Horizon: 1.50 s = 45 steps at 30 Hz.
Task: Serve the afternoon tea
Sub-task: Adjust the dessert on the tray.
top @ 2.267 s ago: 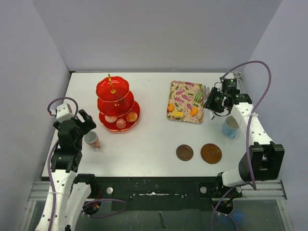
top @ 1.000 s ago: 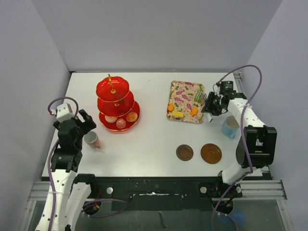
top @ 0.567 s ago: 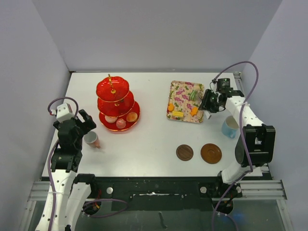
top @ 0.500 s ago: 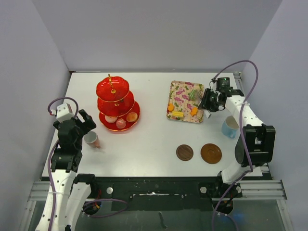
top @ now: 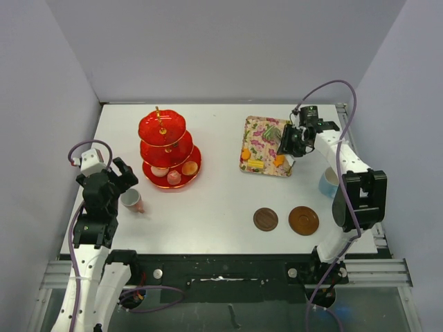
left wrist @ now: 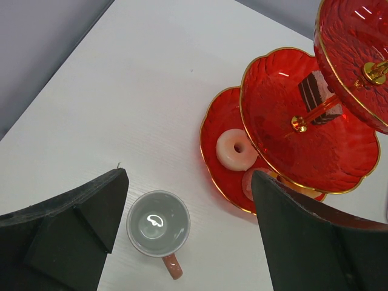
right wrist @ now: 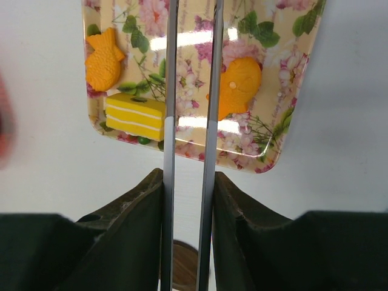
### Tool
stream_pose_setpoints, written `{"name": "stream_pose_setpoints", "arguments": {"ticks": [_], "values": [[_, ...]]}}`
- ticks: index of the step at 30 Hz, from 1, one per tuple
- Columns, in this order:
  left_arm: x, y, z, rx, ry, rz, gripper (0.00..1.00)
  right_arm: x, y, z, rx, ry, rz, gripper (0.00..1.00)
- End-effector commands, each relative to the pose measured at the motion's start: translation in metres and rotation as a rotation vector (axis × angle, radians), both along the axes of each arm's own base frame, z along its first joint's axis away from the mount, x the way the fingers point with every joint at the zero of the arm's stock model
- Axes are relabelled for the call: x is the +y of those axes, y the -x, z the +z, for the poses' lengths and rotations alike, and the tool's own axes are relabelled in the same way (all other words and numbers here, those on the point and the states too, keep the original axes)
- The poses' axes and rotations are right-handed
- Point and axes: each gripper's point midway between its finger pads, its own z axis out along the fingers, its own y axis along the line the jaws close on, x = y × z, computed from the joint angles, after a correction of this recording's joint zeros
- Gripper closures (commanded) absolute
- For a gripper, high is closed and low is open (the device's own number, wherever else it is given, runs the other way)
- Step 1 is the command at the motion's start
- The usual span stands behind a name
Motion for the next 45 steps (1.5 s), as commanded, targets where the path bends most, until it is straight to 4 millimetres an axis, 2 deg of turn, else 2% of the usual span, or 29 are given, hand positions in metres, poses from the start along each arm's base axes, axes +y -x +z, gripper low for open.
{"name": "stream_pose_setpoints", "arguments": {"ticks": [1, 7, 16, 30, 45], "values": [[-0.002, -0.007, 0.023, -0.087, 0.0, -0.012, 0.18, 0.011, -0.023, 0.042, -0.122, -0.018, 0.019, 0.69], [-0.002, -0.007, 0.023, -0.086, 0.0, -0.015, 0.18, 0.005, -0.026, 0.056, -0.163, 0.011, -0.026, 0.69], [-0.003, -0.006, 0.023, -0.089, 0.001, -0.018, 0.19, -0.016, -0.022, 0.041, -0.136, -0.045, -0.104, 0.66], [-0.002, -0.007, 0.022, -0.084, 0.0, -0.014, 0.19, -0.008, -0.028, 0.025, -0.111, -0.166, -0.071, 0.65], [-0.002, -0.007, 0.023, -0.087, -0.001, -0.014, 0.18, -0.013, -0.022, 0.012, -0.081, -0.149, -0.107, 0.64]]}}
